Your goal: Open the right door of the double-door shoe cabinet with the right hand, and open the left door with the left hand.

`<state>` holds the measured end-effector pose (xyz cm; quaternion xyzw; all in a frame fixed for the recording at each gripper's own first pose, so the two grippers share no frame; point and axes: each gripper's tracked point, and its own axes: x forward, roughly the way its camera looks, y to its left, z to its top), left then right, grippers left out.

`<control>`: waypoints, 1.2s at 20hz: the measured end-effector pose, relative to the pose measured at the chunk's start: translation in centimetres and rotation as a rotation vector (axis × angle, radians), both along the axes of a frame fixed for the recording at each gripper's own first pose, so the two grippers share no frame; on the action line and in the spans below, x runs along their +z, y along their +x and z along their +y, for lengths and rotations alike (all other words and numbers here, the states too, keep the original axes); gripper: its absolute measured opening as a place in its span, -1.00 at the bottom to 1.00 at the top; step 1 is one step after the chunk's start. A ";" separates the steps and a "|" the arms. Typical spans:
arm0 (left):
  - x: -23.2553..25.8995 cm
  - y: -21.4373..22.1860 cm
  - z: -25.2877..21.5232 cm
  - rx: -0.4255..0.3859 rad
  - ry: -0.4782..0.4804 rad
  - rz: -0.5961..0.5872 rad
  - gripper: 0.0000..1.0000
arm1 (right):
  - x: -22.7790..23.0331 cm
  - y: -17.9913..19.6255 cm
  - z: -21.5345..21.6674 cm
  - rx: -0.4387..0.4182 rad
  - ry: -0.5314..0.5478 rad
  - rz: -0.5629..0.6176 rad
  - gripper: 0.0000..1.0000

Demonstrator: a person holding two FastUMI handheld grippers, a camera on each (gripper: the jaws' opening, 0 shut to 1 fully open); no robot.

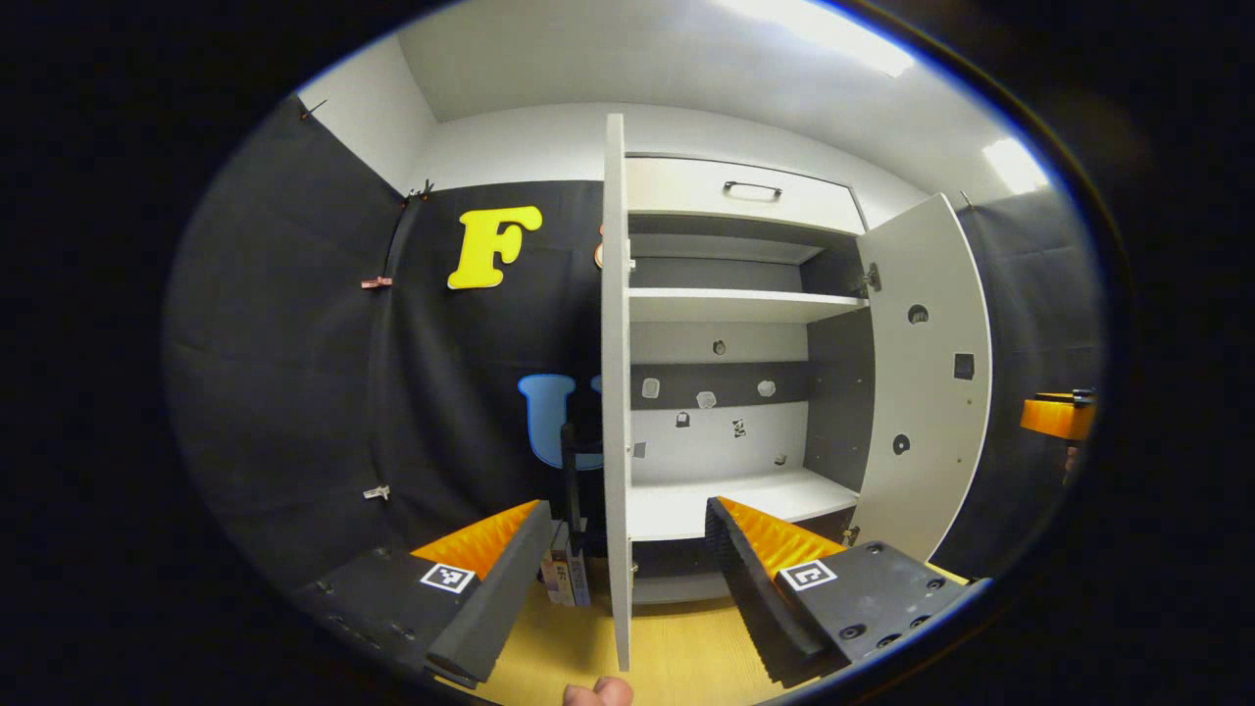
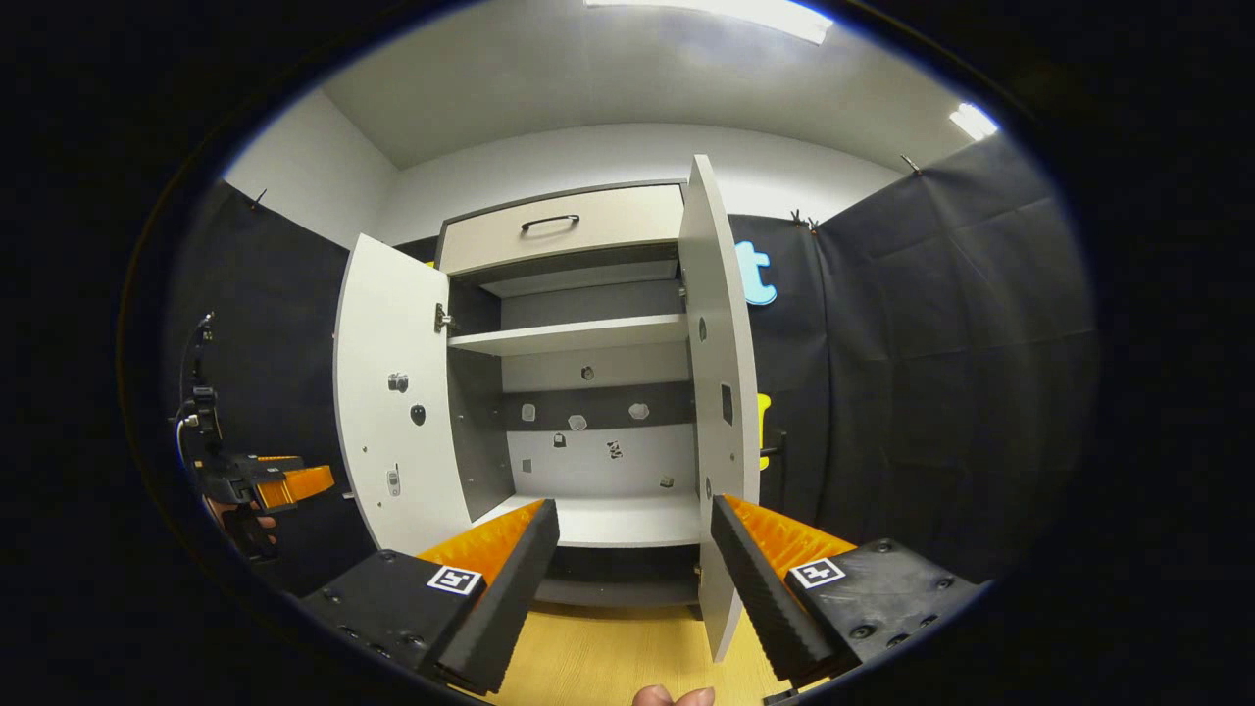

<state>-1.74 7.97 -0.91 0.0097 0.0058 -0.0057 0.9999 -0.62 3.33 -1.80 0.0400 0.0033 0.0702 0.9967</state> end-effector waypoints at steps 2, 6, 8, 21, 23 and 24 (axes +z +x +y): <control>0.4 -0.6 -1.7 -0.016 -0.007 -0.008 0.93 | 0.0 0.3 -0.2 -0.005 -0.004 0.000 0.96; 1.4 -1.6 -3.8 -0.021 -0.036 -0.011 0.94 | 0.2 0.7 -0.8 -0.023 0.003 -0.002 0.96; 1.7 -2.0 -4.0 0.001 -0.035 -0.013 0.94 | 0.2 0.8 -1.2 -0.039 -0.006 -0.007 0.96; 0.6 -3.2 -5.1 0.007 -0.007 0.023 0.94 | -0.2 1.1 -0.2 -0.064 -0.044 0.006 0.95; 0.3 -3.1 -5.1 0.009 -0.007 0.032 0.94 | -0.3 1.0 -0.2 -0.064 -0.040 0.011 0.95; 0.1 -3.1 -5.0 0.010 -0.005 0.033 0.94 | -0.3 1.1 -0.1 -0.066 -0.039 0.013 0.96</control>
